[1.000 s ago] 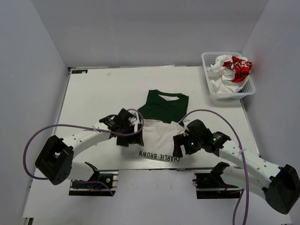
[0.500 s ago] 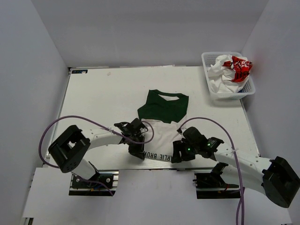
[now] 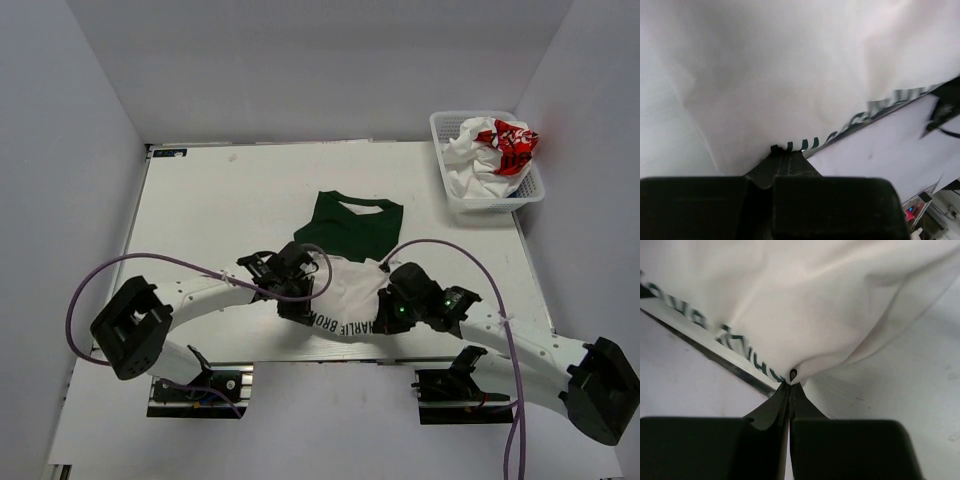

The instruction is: Fold and stack the t-shirts

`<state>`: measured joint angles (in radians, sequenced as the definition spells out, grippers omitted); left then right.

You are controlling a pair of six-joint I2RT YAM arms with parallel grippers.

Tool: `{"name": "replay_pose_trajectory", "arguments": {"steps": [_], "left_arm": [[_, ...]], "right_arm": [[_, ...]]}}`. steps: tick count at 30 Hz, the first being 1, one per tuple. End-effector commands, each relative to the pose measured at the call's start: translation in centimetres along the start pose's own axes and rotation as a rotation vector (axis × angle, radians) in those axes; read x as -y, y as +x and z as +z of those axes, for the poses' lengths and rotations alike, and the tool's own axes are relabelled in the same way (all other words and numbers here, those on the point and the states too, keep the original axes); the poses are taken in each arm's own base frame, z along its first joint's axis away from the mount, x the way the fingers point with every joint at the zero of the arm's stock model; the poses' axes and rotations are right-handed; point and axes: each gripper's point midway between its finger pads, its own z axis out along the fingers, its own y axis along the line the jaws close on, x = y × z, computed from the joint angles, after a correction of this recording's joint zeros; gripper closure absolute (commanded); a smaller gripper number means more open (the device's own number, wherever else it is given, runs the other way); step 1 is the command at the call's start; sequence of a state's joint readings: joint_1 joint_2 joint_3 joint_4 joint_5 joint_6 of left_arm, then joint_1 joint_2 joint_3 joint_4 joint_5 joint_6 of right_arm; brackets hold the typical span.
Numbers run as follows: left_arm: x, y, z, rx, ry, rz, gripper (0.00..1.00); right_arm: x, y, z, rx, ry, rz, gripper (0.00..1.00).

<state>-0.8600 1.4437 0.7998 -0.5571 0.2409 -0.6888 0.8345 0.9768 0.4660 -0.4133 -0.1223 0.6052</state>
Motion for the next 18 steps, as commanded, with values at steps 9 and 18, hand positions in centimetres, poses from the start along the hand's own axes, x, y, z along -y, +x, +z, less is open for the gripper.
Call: {"name": "replay_pose_trajectory", "arguments": {"steps": [9, 18], "left_arm": [[4.8, -13.9, -7.8, 0.409, -0.125, 0.024, 1.00], [5.7, -24.3, -10.5, 0.544, -0.294, -0.049, 1.00]], "right_arm": [[1.0, -14.7, -8.5, 0.517, 0.350, -0.017, 1.00], [3.0, -23.3, -12.3, 0.722, 0.511, 0.064, 1.00]]}}
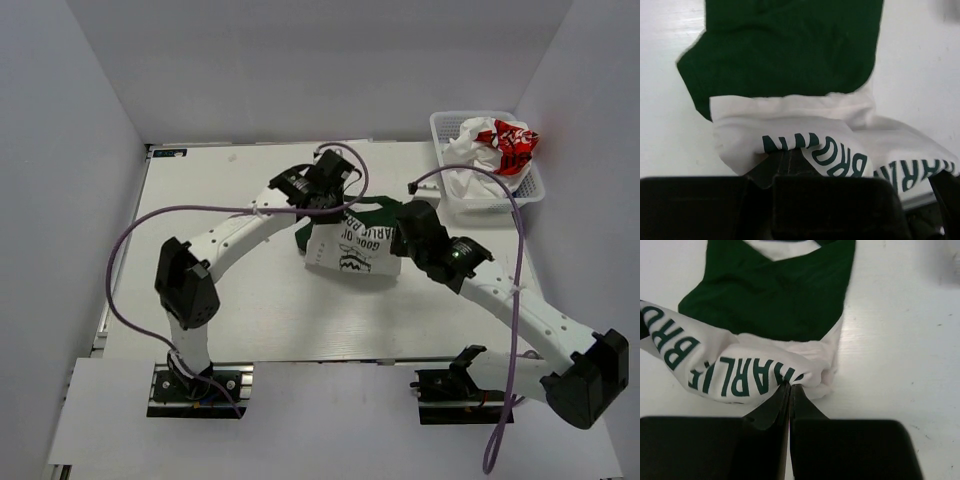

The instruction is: Fold and stack the t-shirts

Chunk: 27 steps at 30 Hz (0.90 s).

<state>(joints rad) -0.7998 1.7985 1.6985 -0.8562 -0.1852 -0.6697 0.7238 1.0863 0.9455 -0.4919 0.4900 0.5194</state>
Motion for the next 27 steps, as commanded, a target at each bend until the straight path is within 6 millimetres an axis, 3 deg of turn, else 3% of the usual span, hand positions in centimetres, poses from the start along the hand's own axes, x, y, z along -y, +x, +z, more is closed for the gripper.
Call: {"name": "replay_pose_trajectory", "arguments": {"steps": [1, 3, 4, 5, 12, 14, 15, 16, 18, 22, 27], "left_arm": [[-2.2, -4.6, 0.2, 0.068, -0.129, -0.014, 1.00], [-2.7, -6.0, 0.9, 0.076, -0.153, -0.030, 1.00], [-3.0, -7.5, 0.8, 0.099, -0.154, -0.038, 1.00], [-3.4, -7.7, 1.9, 0.092, -0.167, -0.043, 1.00], [-2.9, -11.6, 5.0, 0.137, -0.066, -0.041, 1.00], [-2.9, -13.1, 5.9, 0.163, -0.028, -0.051, 1.00], [-2.6, -13.3, 6.4, 0.164, -0.009, -0.034, 1.00], [-2.9, -13.2, 7.9, 0.144, 0.000, -0.041, 1.00], [-2.7, -14.1, 8.8, 0.162, 0.023, -0.038, 1.00], [-3.8, -14.4, 11.9, 0.140, 0.048, -0.061, 1.00], [-4.5, -15.7, 15.1, 0.187, 0.086, -0.071, 1.00]], "right_arm": [[1.3, -4.6, 1.2, 0.115, 0.097, 0.034, 1.00], [1.9, -6.1, 2.2, 0.126, 0.113, 0.054, 1.00], [2.1, -6.4, 2.5, 0.127, 0.118, 0.063, 1.00], [3.0, -7.1, 2.9, 0.133, 0.136, 0.078, 1.00], [2.8, -10.2, 7.9, 0.106, 0.071, 0.105, 1.00], [3.5, -9.4, 10.1, 0.049, 0.084, 0.113, 1.00], [3.2, -10.4, 10.2, 0.061, 0.068, 0.121, 1.00], [3.8, -9.4, 11.7, 0.014, 0.085, 0.130, 1.00], [4.0, -9.7, 12.4, 0.009, 0.082, 0.144, 1.00], [5.0, -7.7, 16.5, -0.085, 0.106, 0.155, 1.00], [6.1, -8.0, 19.6, -0.097, 0.128, 0.171, 1.00]]}}
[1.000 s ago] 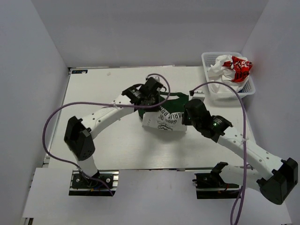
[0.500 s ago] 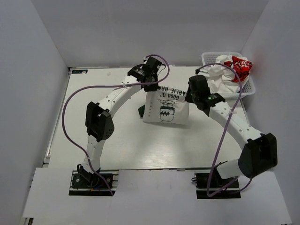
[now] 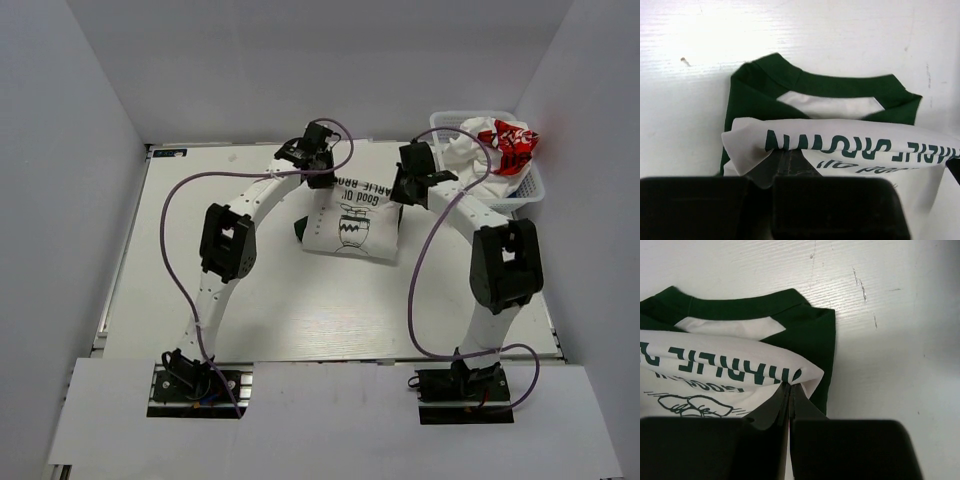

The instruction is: Fold and stack the t-shirts

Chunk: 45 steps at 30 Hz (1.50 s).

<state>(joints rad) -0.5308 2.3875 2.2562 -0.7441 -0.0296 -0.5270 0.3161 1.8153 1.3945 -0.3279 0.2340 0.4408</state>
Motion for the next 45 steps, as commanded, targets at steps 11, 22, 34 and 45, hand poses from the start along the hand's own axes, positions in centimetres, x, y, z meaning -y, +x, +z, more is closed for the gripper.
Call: {"name": "replay_pose_trajectory", "arguments": {"steps": [11, 22, 34, 45], "left_arm": [[0.5, -7.5, 2.1, 0.242, 0.117, 0.004, 0.00], [4.4, -5.8, -4.8, 0.183, 0.290, 0.051, 0.00], [2.3, 8.4, -0.6, -0.203, 0.318, -0.074, 0.00], [1.2, 7.2, -0.7, -0.177, 0.249, -0.072, 0.00]], "right_arm": [[-0.2, -6.0, 6.2, 0.005, -0.006, -0.006, 0.10], [-6.8, -5.1, -5.0, 0.043, -0.477, -0.064, 0.10], [-5.9, 8.6, -4.2, -0.256, -0.728, 0.073, 0.10], [-2.7, 9.3, 0.0, -0.247, -0.604, 0.039, 0.10]]}}
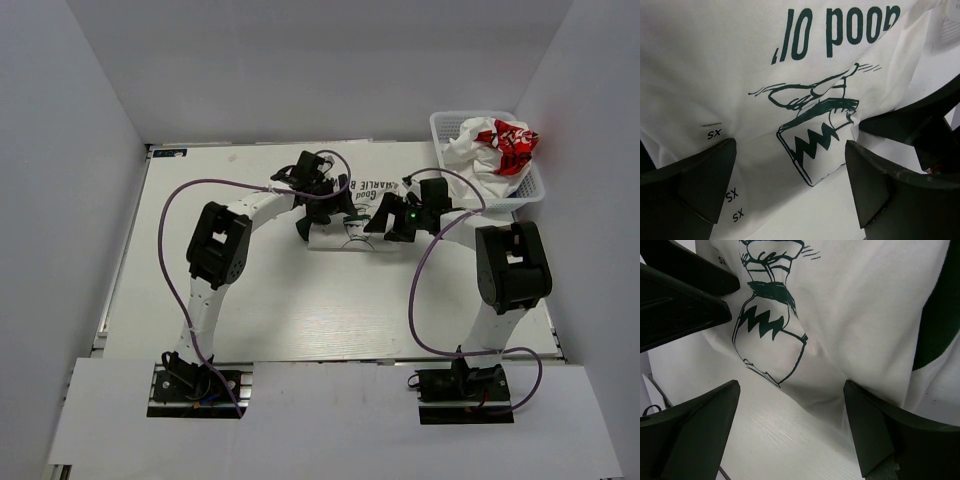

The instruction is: Fold and stack the t-shirts

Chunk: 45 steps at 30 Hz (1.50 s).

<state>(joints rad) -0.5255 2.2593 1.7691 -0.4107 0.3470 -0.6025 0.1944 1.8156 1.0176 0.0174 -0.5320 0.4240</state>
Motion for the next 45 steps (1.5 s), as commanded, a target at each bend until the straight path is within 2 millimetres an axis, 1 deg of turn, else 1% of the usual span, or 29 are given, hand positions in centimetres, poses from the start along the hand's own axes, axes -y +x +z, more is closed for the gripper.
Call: {"name": "replay_pose_trajectory", "arguments": {"steps": [1, 2, 3, 4, 5, 7, 8, 9, 10, 13, 15, 17, 19, 23, 24, 25, 28, 29, 31, 32, 33, 37, 38, 39, 40, 41, 42, 44, 45], "left_arm": [[0.0, -2.5, -2.5, 0.066, -0.072, 0.024, 0.00], [0.5, -3.3, -3.2, 0.095, -0.074, 0.031, 0.00], [0.2, -3.8, -3.8, 0.118, -0.107, 0.040, 0.00], [0.7, -4.5, -5.0, 0.148, -0.115, 0.045, 0.00], [0.6, -4.7, -5.7, 0.158, -0.137, 0.054, 0.00], [-0.2, -5.0, -6.9, 0.183, -0.205, 0.049, 0.00], [-1.4, -5.0, -7.6, 0.184, -0.256, 0.011, 0.00], [-1.6, -4.4, -7.9, 0.169, -0.267, 0.007, 0.00], [-2.3, -3.6, -7.6, 0.148, -0.280, 0.002, 0.00], [-2.6, -2.9, -7.3, 0.127, -0.278, -0.012, 0.00], [-3.6, -1.7, -6.3, 0.077, -0.300, -0.024, 0.00], [-3.6, -1.7, -5.7, 0.063, -0.295, -0.037, 0.00], [-4.1, -1.2, -5.3, 0.030, -0.316, -0.046, 0.00], [-6.6, 0.5, -3.3, -0.030, -0.394, -0.085, 0.00], [-6.3, 0.6, -3.2, -0.041, -0.378, -0.088, 0.00], [-6.2, 0.6, -2.6, -0.041, -0.354, -0.087, 0.03], [-5.0, 0.1, -1.8, -0.026, -0.279, -0.080, 0.19], [-4.8, 0.4, -1.4, -0.043, -0.256, -0.083, 0.35], [-4.6, 0.7, -1.2, -0.051, -0.235, -0.084, 0.56], [-4.6, 0.7, -1.2, -0.051, -0.235, -0.084, 0.72], [-4.6, 0.7, -1.2, -0.051, -0.235, -0.084, 0.97], [-3.4, 0.6, -2.7, -0.019, -0.187, -0.070, 1.00], [-3.3, -0.4, -3.2, 0.019, -0.170, -0.058, 1.00], [-3.7, -0.3, -3.5, 0.033, -0.182, -0.056, 1.00], [-3.7, -1.7, -5.0, 0.087, -0.195, -0.043, 1.00], [-3.2, -2.3, -5.5, 0.112, -0.179, -0.007, 1.00], [-4.4, -2.9, -6.2, 0.132, -0.188, -0.008, 1.00], [-4.2, -4.4, -8.4, 0.197, -0.178, 0.032, 1.00], [-5.3, -5.0, -9.0, 0.224, -0.182, 0.063, 1.00]], "right_arm": [[-0.3, -2.1, -0.6, 0.047, 0.006, -0.071, 0.10], [-1.1, -2.9, -1.5, 0.075, -0.005, -0.089, 0.10], [-1.7, -3.0, -1.9, 0.082, -0.020, -0.099, 0.10], [-2.3, -3.1, -2.3, 0.090, -0.032, -0.106, 0.10], [-3.5, -4.0, -3.6, 0.127, -0.044, -0.128, 0.10], [-4.3, -3.9, -4.7, 0.133, -0.037, -0.133, 0.10], [-4.4, -4.1, -5.2, 0.145, -0.027, -0.137, 0.10], [-4.3, -3.9, -5.4, 0.141, -0.017, -0.136, 0.10], [-4.1, -3.7, -5.6, 0.137, 0.003, -0.126, 0.10], [-4.2, -3.2, -6.1, 0.140, 0.003, -0.124, 0.10], [-4.3, -2.9, -6.4, 0.139, 0.005, -0.121, 0.10], [-4.2, -2.7, -6.5, 0.137, 0.012, -0.118, 0.10], [-4.0, -2.8, -6.7, 0.141, 0.026, -0.122, 0.10], [-4.2, -2.9, -7.0, 0.153, 0.031, -0.131, 0.10], [-4.3, -3.1, -7.2, 0.162, 0.028, -0.139, 0.10], [-4.3, -3.0, -7.1, 0.163, 0.032, -0.141, 0.10], [-3.9, -3.0, -7.3, 0.172, 0.046, -0.138, 0.10], [-3.8, -3.0, -7.3, 0.172, 0.050, -0.138, 0.10], [-3.7, -2.9, -7.2, 0.173, 0.058, -0.140, 0.10], [-3.5, -3.0, -7.4, 0.175, 0.061, -0.134, 0.10], [-3.4, -3.1, -7.4, 0.178, 0.065, -0.134, 0.10], [-3.4, -3.1, -7.5, 0.183, 0.072, -0.130, 0.10], [-3.4, -3.2, -7.6, 0.189, 0.071, -0.134, 0.10], [-3.3, -3.2, -7.6, 0.188, 0.074, -0.128, 0.10], [-3.4, -3.1, -7.7, 0.189, 0.071, -0.126, 0.10], [-3.4, -3.1, -7.6, 0.189, 0.072, -0.131, 0.10], [-3.2, -3.2, -7.8, 0.196, 0.076, -0.126, 0.10], [-3.3, -3.1, -7.7, 0.197, 0.074, -0.126, 0.10], [-3.2, -3.2, -7.7, 0.197, 0.075, -0.124, 0.10]]}}
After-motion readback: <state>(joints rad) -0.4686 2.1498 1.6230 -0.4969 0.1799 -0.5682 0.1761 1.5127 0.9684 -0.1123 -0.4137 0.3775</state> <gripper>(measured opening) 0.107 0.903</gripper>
